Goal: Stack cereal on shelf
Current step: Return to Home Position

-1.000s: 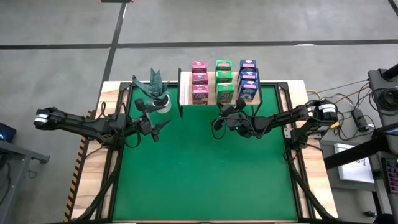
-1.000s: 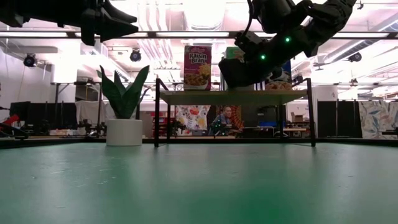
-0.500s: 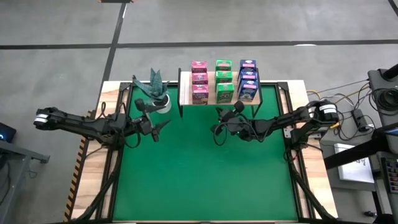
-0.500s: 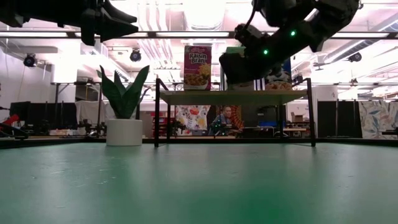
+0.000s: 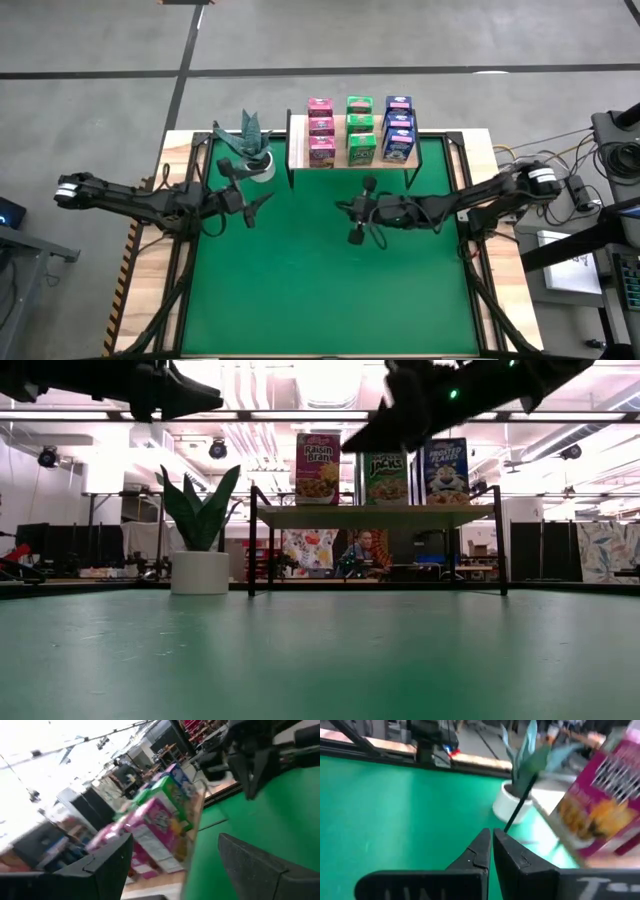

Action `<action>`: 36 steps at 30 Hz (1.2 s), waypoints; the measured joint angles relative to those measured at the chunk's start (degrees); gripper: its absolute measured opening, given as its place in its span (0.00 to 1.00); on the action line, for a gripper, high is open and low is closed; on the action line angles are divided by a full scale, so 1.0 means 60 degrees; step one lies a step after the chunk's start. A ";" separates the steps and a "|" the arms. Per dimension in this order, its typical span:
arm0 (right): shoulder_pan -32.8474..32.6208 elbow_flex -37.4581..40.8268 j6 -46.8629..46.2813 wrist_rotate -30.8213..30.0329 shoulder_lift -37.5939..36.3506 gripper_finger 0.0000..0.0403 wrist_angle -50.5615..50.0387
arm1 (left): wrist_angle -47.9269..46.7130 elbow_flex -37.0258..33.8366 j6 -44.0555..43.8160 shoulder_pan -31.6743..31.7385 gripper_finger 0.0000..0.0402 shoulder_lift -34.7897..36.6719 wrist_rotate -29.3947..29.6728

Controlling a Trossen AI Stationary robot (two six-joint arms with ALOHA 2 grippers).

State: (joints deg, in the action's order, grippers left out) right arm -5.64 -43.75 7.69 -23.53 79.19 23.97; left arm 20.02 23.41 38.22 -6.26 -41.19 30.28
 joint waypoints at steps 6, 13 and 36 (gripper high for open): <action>0.0006 0.0301 0.1563 0.0507 -0.1357 0.02 -0.0206 | -0.0943 -0.0130 -0.1548 -0.0001 0.68 0.0185 -0.1525; 0.0266 0.1684 0.1786 0.1254 -0.3702 0.02 -0.0226 | -0.1671 -0.0126 -0.2017 0.0000 0.68 0.1077 -0.1977; 0.0512 0.4847 0.1040 0.1311 -0.9129 0.02 -0.0780 | -0.2096 -0.1809 -0.3312 0.0018 0.68 0.4643 -0.1967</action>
State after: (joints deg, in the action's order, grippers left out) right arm -2.57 -14.67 13.93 -15.66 24.41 19.29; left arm 7.44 12.56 18.35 -6.15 -13.33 18.48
